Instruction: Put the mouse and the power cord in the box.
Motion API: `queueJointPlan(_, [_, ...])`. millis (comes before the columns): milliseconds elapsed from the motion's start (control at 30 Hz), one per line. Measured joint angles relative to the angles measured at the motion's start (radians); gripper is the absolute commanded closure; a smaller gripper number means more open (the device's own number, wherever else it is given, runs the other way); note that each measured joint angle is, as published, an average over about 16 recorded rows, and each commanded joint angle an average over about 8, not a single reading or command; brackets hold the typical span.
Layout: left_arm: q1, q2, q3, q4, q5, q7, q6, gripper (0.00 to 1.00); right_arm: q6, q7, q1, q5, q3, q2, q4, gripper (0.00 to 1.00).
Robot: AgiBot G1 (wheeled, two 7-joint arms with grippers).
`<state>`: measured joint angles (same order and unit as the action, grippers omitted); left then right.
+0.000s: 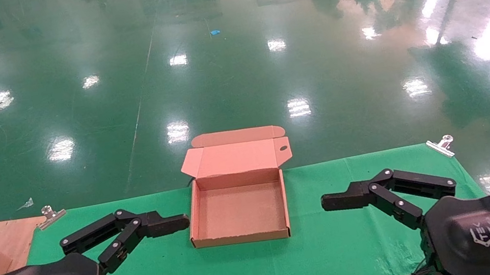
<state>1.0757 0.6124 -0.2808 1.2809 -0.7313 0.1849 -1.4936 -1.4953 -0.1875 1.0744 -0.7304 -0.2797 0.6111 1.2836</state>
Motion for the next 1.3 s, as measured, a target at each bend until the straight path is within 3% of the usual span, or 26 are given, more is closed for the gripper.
queueJointPlan(1033, [0.0,0.0,0.0,0.0,-0.002,0.0,0.0,0.0,0.0,0.003,0.002,-0.004,-0.001,-0.001,0.001,0.0])
queueJointPlan(1300, [0.041,0.002,-0.042,-0.016,-0.102,0.0,-0.011,0.0,-0.007,0.046,0.049,-0.14,-0.039,-0.007,0.015,0.0])
